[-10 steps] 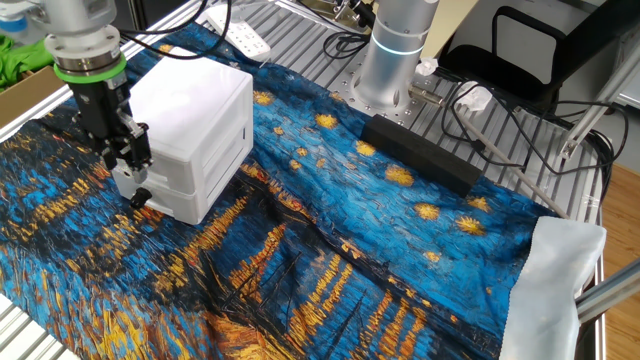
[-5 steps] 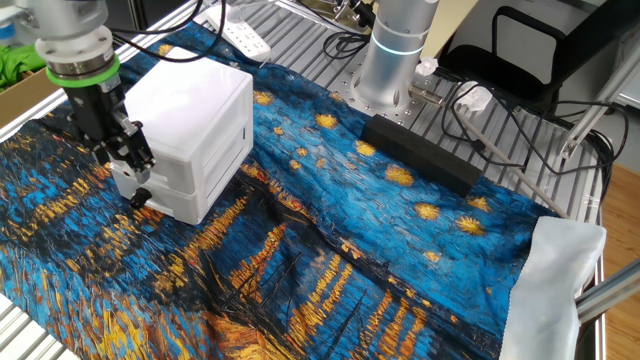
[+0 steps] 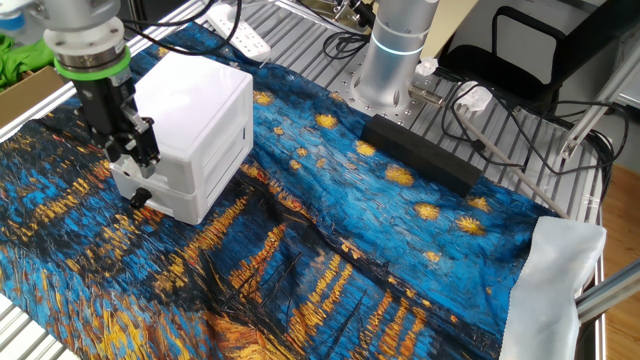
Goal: Put things in the drawer
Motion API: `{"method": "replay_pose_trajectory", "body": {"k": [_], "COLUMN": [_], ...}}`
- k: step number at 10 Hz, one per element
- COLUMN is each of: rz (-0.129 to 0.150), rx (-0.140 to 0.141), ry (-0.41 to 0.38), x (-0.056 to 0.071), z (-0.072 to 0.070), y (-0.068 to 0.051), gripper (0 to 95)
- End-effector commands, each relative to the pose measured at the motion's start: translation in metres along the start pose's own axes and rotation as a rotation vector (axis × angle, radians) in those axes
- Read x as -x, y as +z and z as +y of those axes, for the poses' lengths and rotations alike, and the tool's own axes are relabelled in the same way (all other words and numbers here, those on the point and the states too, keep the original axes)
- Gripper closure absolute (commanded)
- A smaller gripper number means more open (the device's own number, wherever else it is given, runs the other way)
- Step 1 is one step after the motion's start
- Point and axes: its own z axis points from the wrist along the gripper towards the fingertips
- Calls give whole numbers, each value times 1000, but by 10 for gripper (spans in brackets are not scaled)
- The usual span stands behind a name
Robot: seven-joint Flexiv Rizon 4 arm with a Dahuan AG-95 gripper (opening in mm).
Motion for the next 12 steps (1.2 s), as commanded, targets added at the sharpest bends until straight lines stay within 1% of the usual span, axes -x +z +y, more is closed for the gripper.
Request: {"method": "replay_pose_trajectory", "body": {"k": [1,2,3,4,5,6,7,8,9,10,11,12], "rz": [-2,-1,12,22,40,51,63,72,75,78,78,79], "rx": [-21,-28,-35,-39,-43,-44,-43,-43,-43,-45,-49,-59], "ry": [5,4,16,21,31,36,35,37,42,58,66,68], "x": [-3,-1,1,3,5,6,8,10,10,10,10,9], "z": [9,18,32,40,52,59,71,80,85,97,108,115], "y": [-6,-10,-17,-21,-27,-31,-35,-37,-37,-35,-34,-34], "gripper": [380,380,380,380,380,570,570,570,570,570,570,570]}}
